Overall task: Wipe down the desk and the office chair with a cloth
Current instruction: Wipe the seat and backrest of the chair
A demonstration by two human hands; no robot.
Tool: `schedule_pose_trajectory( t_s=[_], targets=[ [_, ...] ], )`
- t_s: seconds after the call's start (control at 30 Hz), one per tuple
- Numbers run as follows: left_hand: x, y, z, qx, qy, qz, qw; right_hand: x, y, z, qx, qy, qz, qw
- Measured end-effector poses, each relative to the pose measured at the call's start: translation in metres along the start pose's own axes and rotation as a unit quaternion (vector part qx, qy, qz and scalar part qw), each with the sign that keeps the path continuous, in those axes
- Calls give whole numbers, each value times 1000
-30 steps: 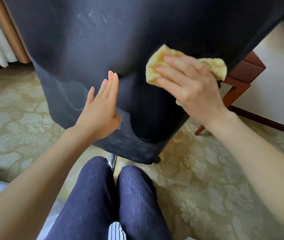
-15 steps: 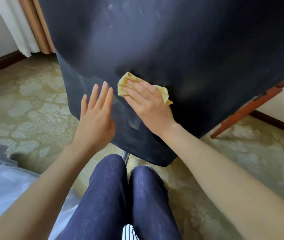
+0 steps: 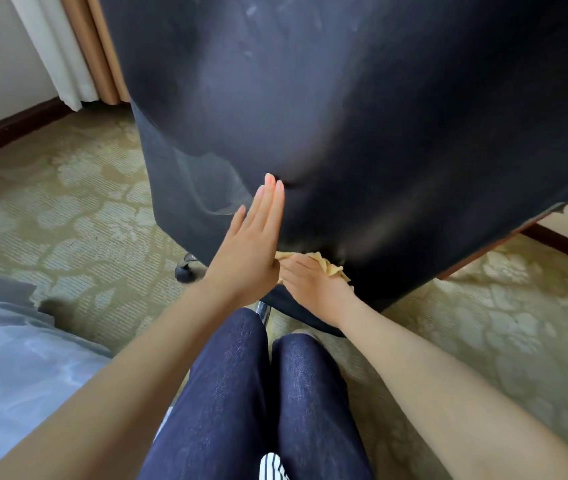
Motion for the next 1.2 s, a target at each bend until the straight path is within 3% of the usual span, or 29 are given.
schedule_pose_trajectory(
  t_s=[0.1,0.23,0.33,0.53,0.8,1.07,1.2],
  targets=[
    [0,0,-4,-2,12,-1,1000,-26,9,-15,35,47,27,998],
    [2,1,-3,10,7,-13,1000,-66,-6,-18,122,-113,-70,984],
    [1,-1,-2,10,12,-19,1000,-89,-29,-7,97,-214,-107,966],
    [-4,-4,0,-17,-4,-18,1000,-97,-90,46,76,-317,-180,928],
    [-13,7,6,-39,-48,18,998,-52,-147,112,15,-460,-264,847],
    [-5,18,18,-76,-99,84,989,-13,-114,83,49,-436,-225,870],
    [3,15,24,-36,-104,51,993,-6,-84,49,99,-395,-178,896]
  ],
)
Point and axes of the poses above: each hand's wrist, its own x-axis towards the middle knuckle, its own z-axis out of the back of the hand, y = z × x, the point moved 1 cm from there along x, towards the middle knuckle, and after that the axes turned 6 degrees about z, right-handed, at the moved point
